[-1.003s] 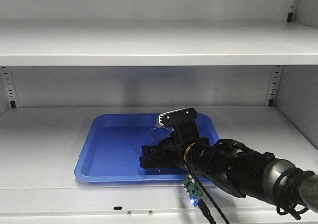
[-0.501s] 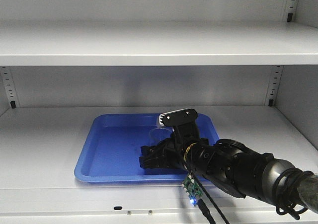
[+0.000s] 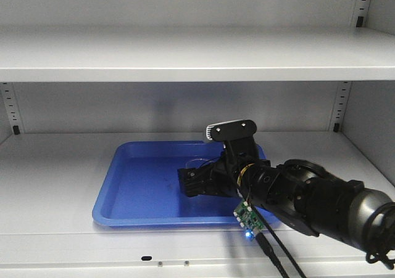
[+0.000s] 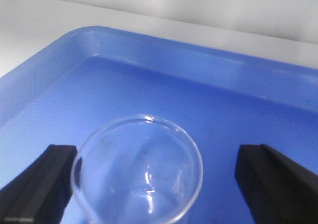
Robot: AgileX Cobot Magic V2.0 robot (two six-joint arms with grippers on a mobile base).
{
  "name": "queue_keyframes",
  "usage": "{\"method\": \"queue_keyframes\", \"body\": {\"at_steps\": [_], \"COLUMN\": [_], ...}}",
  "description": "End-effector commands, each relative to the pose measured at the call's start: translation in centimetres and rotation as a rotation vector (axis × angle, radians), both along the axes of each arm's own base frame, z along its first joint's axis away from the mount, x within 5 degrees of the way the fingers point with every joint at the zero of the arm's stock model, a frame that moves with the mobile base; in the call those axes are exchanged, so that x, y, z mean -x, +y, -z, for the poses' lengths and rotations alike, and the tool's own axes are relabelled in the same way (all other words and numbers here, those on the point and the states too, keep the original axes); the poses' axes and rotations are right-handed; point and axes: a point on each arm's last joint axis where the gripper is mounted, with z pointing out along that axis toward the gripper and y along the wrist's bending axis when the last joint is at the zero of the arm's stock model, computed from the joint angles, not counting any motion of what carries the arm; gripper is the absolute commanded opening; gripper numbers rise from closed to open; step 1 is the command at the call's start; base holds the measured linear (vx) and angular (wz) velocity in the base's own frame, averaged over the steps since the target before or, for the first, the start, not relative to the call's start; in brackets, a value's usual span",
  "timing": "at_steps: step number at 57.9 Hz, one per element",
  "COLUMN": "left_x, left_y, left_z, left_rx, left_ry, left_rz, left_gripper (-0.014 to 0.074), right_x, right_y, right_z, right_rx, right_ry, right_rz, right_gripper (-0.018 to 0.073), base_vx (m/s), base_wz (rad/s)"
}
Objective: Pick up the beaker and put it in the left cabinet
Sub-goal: 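Lower the beaker onto the blue tray and open the right gripper, then withdraw the open right gripper away from the beaker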
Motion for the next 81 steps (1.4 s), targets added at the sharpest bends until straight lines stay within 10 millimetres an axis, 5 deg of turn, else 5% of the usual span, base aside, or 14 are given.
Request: {"method": "queue_keyframes", "body": {"at_steps": [1,17,38,47,67,81], "left_x": [0.1,0.1,0.1,0.1,0.1,0.1], "left_y": [0.0,0.0,0.0,0.0,0.0,0.0], "left_z": [-0.3,-0.3,-0.3,-0.3,-0.3,-0.3], "left_rx": [0.022,0.022,0.022,0.022,0.022,0.022], "left_ry": [-0.083,-0.083,-0.083,-0.083,-0.083,-0.083], "left_rz": [-0.001,-0.001,-0.001,-0.001,-0.001,-0.001], "left_gripper": [0.0001,0.0001,0.0001,0.0001,0.0001,0.0001], "right_x": [1.0,2.8,3.8,6.5,13.4,20.4], "right_y": [-0.5,0.2,-0.1,-1.4,-5.9,-10.1], "right_z": [-4.7,-6.6,-6.6,-5.5,-8.4,-8.4], "right_rx": [-0.059,-0.074,-0.058,-0.06,-0.077,-0.17], "right_ry": [-0.106,-0.137,-0.133,-0.117,-0.183,-0.222], "right_rz": [-0.003,-0.031,-0.037,-0.067,-0.041,-0.014], "right_gripper": [0.0646,0.0561,0.056,0.056,0.056,0.056], "base_vx": [0.0,0.0,0.0,0.0,0.0,0.0], "base_wz": [0.0,0.0,0.0,0.0,0.0,0.0]}}
